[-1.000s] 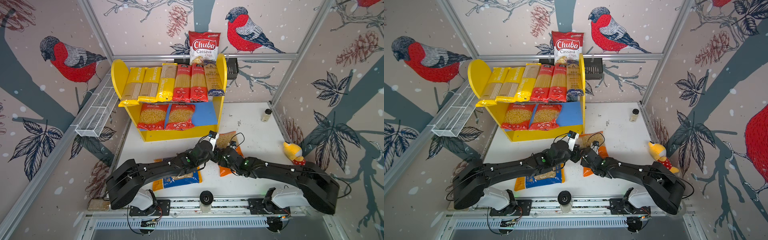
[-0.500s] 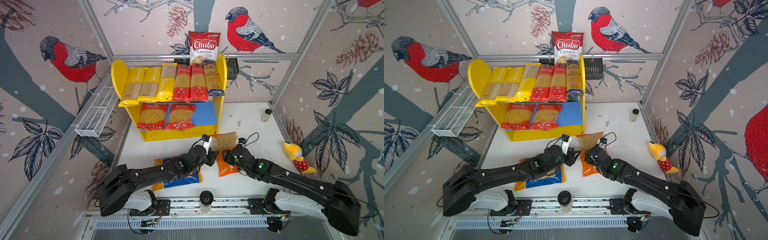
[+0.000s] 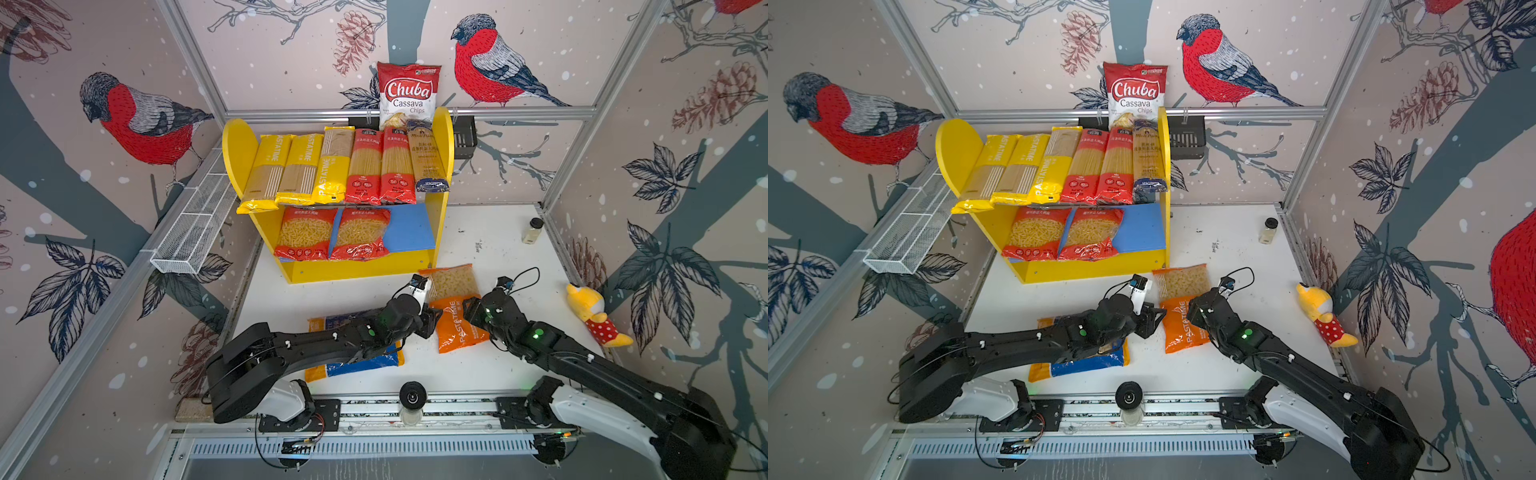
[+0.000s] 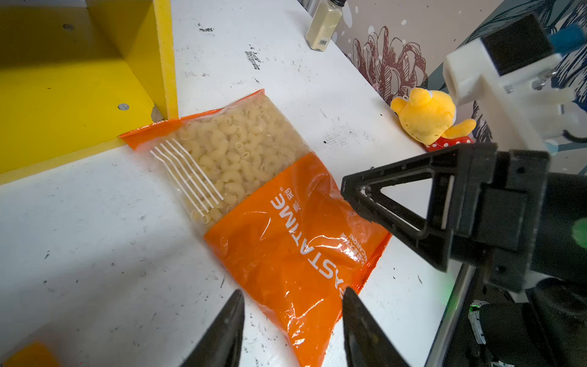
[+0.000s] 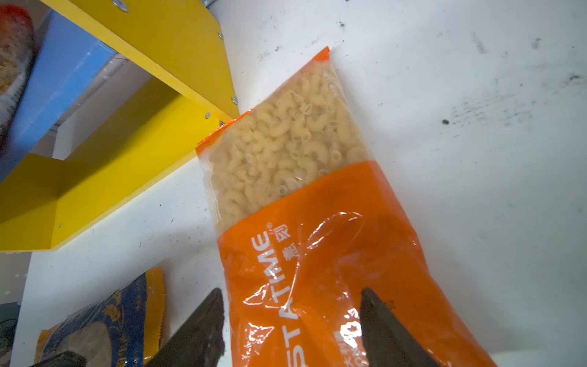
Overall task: Arrange pasta packages on shelves
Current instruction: Rotate the pasta bag at the center of the table.
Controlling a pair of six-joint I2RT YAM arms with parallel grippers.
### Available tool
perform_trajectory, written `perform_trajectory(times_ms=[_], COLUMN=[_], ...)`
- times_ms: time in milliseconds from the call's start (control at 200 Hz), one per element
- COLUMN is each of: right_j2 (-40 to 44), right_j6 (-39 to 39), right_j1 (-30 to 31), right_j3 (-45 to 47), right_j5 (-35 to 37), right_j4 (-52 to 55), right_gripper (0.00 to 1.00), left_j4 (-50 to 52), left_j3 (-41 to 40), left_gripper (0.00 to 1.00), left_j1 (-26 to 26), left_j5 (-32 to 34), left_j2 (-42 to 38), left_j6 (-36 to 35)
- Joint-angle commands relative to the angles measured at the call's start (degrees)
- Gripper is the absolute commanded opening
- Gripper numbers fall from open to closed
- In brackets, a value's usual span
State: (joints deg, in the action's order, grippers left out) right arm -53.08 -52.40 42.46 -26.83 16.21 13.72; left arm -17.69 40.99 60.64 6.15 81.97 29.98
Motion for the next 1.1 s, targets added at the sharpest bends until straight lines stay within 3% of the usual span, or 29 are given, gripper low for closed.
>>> perform_trajectory(times_ms=[0,425,610,740,851,961,1096], right_j2=[-0.3,-3.64,-4.31,-5.66,-5.69,-3.76,0.83], right_j6=[1.01,4.05,0.68,0.22,4.27,8.63,14.26], right_j1=[-1.08,-3.21,-1.56,-0.26,-0.76,-5.6,-16.28], right_j3=[1.64,3.66,6.62,5.15,1.17,-1.73,-1.4], right_j5=[-0.96,-5.17,-10.4,-11.81,-13.38,-14.48,-15.2], right_j4=[-1.34,-0.95,-7.06,-8.48,-4.88,0.3,2.81], right_gripper=[0.68,0.69,0.68,0.68,0.69,0.73,0.83], left_j4=[-1.93,-3.46,-3.0,1.18,5.82,6.97,5.02], left_j3=[1.07,2.39,4.54,7.43,10.65,11.83,11.17], left_gripper=[0.5,0.5,0.49,0.49,0.49,0.51,0.58], left_j1=[0.35,0.97,0.79,-0.11,-1.95,-3.14,-3.22], left_j5=[-1.1,-1.8,-2.35,-1.57,-2.86,-4.45,-5.03], left_j2=[0.87,6.7,10.27,12.61,14.46,14.98,14.97], left_j6=[0.24,2.4,2.46,3.33,3.35,3.49,4.98])
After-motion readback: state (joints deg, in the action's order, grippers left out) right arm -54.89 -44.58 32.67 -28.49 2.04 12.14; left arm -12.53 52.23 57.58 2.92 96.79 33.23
